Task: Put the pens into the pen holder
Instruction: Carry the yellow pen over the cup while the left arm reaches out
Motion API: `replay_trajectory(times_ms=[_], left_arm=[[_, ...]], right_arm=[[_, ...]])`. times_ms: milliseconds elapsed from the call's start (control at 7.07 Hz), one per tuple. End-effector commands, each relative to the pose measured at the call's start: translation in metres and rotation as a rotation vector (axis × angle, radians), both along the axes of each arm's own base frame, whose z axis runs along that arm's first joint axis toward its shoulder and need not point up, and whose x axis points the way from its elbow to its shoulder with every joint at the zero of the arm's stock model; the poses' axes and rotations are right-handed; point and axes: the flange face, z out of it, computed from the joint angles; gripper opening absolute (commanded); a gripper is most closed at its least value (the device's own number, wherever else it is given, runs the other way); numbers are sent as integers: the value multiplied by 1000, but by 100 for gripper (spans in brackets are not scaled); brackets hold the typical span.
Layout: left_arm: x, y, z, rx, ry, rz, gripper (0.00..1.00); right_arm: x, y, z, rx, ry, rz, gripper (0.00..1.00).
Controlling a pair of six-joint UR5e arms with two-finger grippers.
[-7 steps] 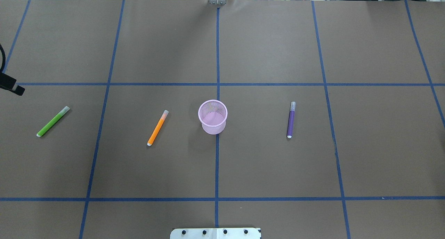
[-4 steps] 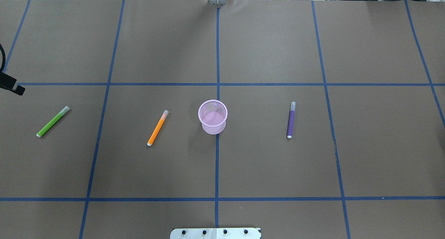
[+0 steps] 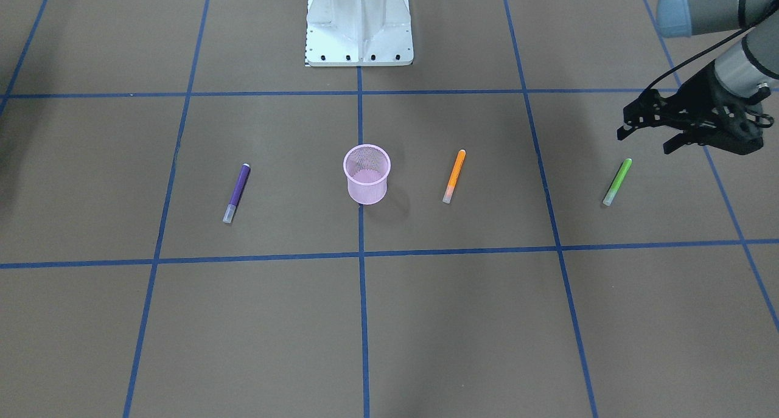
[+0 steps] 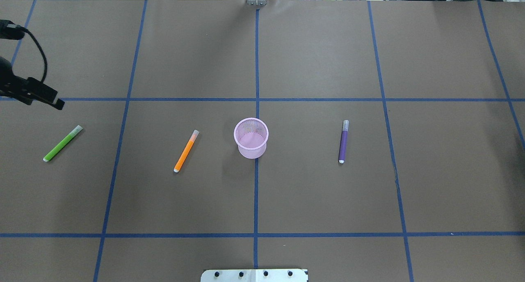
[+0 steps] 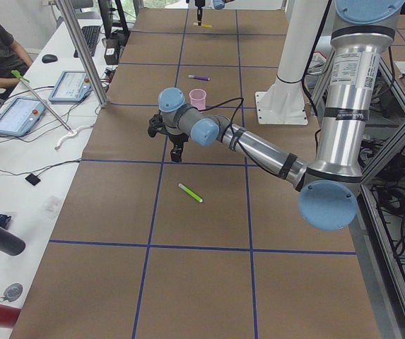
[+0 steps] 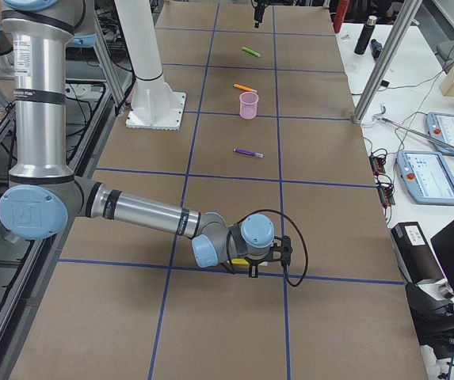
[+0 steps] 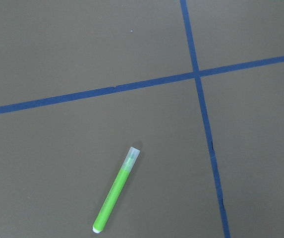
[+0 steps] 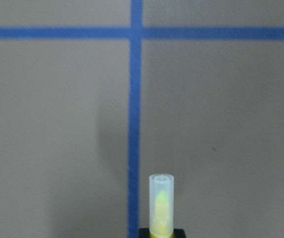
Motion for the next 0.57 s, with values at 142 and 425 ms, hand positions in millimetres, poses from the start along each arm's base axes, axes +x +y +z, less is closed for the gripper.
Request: replay_trajectory(times_ms=[142, 425], left_arm=[[105, 9, -64, -11, -14, -14, 97], [157, 28, -80, 47, -54, -2, 98]], right_arm=[[-42, -43, -105, -31, -70, 115, 0], [-96, -55, -180, -60, -114, 166, 0]])
